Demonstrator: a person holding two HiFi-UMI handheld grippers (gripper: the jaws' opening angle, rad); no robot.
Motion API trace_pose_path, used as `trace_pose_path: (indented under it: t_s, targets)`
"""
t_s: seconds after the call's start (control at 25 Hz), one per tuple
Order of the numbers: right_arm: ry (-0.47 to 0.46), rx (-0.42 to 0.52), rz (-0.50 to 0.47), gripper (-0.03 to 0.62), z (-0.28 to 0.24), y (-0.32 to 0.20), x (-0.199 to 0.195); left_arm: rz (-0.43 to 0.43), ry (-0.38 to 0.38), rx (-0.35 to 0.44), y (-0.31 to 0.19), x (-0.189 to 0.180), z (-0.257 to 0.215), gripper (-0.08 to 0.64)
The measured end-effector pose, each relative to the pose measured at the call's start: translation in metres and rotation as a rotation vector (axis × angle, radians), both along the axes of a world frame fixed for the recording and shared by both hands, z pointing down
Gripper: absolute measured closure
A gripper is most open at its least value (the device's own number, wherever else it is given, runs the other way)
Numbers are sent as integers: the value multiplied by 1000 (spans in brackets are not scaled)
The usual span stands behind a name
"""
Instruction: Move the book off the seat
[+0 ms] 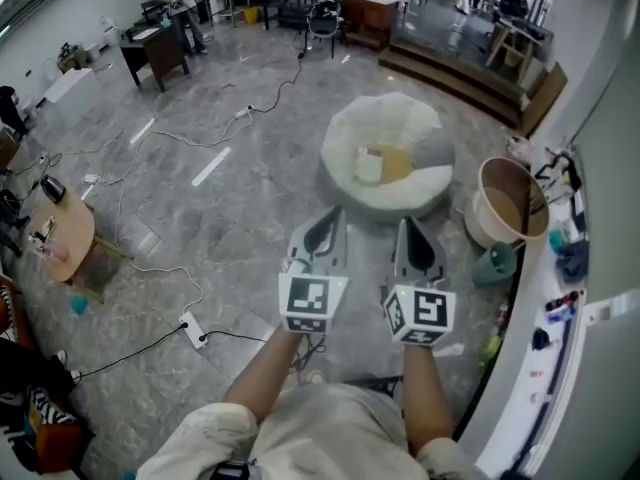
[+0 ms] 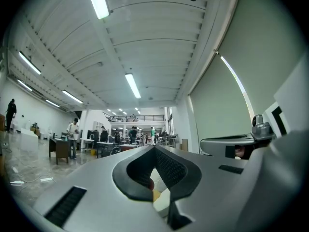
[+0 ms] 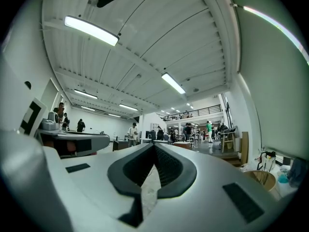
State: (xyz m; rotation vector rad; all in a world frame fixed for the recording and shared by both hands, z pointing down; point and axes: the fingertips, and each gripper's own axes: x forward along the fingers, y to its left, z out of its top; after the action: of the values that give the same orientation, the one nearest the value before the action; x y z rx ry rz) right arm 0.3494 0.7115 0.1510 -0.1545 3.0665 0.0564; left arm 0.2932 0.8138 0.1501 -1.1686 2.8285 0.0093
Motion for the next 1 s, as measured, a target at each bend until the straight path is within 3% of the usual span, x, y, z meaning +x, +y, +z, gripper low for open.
trace_pose_path:
  t_s: [0.44,1.0]
  targets:
    - [60,6,-3,586,27,4,-31,22,27,-15,-3,-30,23,557]
    - [68,-19,12,586,33,-105,-129,19,44,-45,-109,-129,32,557]
